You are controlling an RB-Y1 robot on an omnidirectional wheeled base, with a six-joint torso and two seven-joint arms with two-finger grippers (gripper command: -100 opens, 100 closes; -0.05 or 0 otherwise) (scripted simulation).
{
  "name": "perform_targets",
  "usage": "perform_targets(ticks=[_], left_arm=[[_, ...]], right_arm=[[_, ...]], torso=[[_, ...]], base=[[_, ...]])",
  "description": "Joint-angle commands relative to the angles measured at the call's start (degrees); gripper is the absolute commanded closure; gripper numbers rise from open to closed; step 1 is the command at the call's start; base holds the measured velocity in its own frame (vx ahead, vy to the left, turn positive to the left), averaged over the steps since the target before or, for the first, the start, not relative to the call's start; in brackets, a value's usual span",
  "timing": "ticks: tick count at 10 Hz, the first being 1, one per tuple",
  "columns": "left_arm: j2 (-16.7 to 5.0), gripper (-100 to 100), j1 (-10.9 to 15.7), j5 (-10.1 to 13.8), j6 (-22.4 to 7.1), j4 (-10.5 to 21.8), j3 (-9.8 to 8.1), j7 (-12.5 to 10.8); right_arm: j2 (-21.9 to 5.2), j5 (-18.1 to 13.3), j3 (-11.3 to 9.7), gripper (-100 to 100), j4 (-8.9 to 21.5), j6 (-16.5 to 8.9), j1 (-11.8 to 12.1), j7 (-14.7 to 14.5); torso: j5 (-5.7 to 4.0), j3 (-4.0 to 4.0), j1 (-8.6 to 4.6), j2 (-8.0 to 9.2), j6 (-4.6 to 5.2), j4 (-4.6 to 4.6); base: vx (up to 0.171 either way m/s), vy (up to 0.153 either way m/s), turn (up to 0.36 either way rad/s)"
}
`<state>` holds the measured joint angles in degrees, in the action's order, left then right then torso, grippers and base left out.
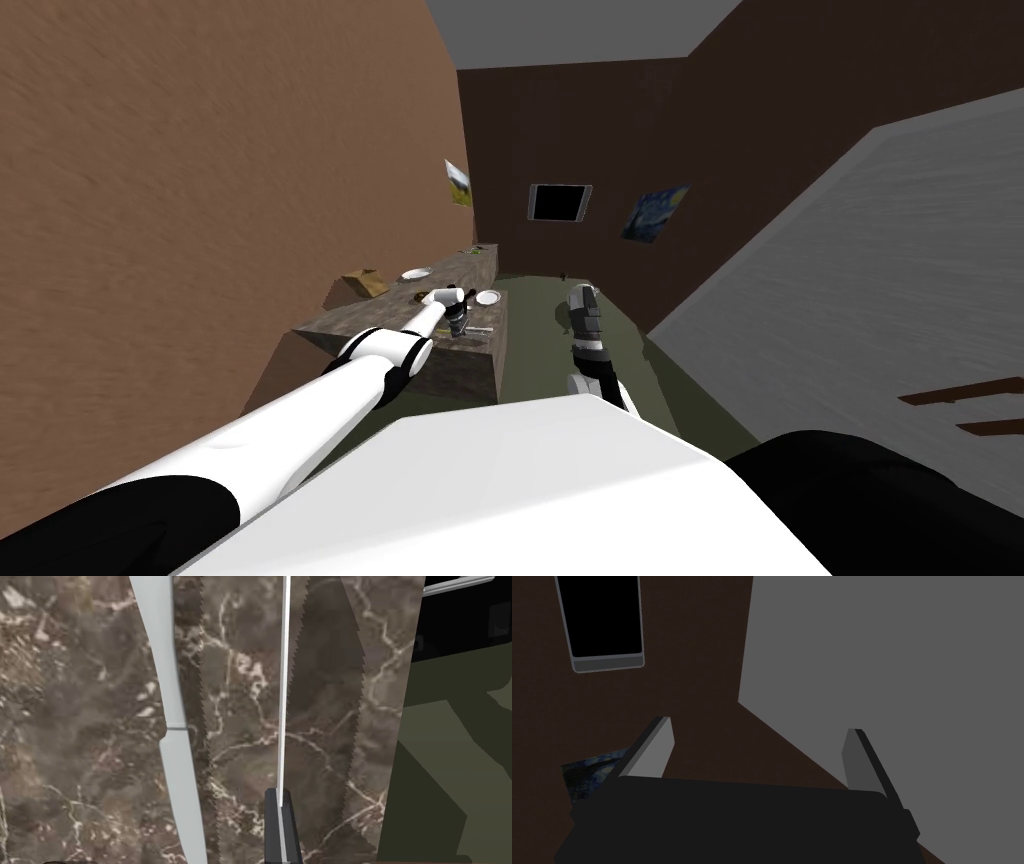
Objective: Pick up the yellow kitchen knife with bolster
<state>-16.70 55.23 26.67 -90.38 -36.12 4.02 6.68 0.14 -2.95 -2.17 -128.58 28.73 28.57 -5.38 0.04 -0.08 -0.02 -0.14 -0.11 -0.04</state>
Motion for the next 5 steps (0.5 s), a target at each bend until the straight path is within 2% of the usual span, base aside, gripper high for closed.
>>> perform_targets(ticks=[1,3,4,5], left_arm=[[0.0,100,0.0,0.0,0.0,0.0,0.0,0.0],[0.0,100,0.1,0.0,-0.2,0.0,-0.01,0.0],[0.0,0,0.1,0.0,-0.2,0.0,0.0,0.0],[-0.6,100,0.6,0.4,-1.9,-1.2,-0.01,-0.1]], right_arm=[[0.0,0.0,0.0,0,0.0,0.0,0.0,0.0],[0.0,0.0,0.0,0,0.0,0.0,0.0,0.0],[0.0,0.0,0.0,0,0.0,0.0,0.0,0.0],[0.0,0.0,0.0,0,0.0,0.0,0.0,0.0]], torso=[[0.0,0.0,0.0,0.0,0.0,0.0],[0.08,-0.02,0.08,0.02,0.0,-0.05],[0.09,-0.03,0.09,0.01,-0.01,-0.06],[0.09,-0.03,0.1,0.01,-0.01,-0.07]], base=[[0.0,0.0,0.0],[0.0,0.0,0.0],[0.0,0.0,0.0],[-0.001,-0.003,0.031]])
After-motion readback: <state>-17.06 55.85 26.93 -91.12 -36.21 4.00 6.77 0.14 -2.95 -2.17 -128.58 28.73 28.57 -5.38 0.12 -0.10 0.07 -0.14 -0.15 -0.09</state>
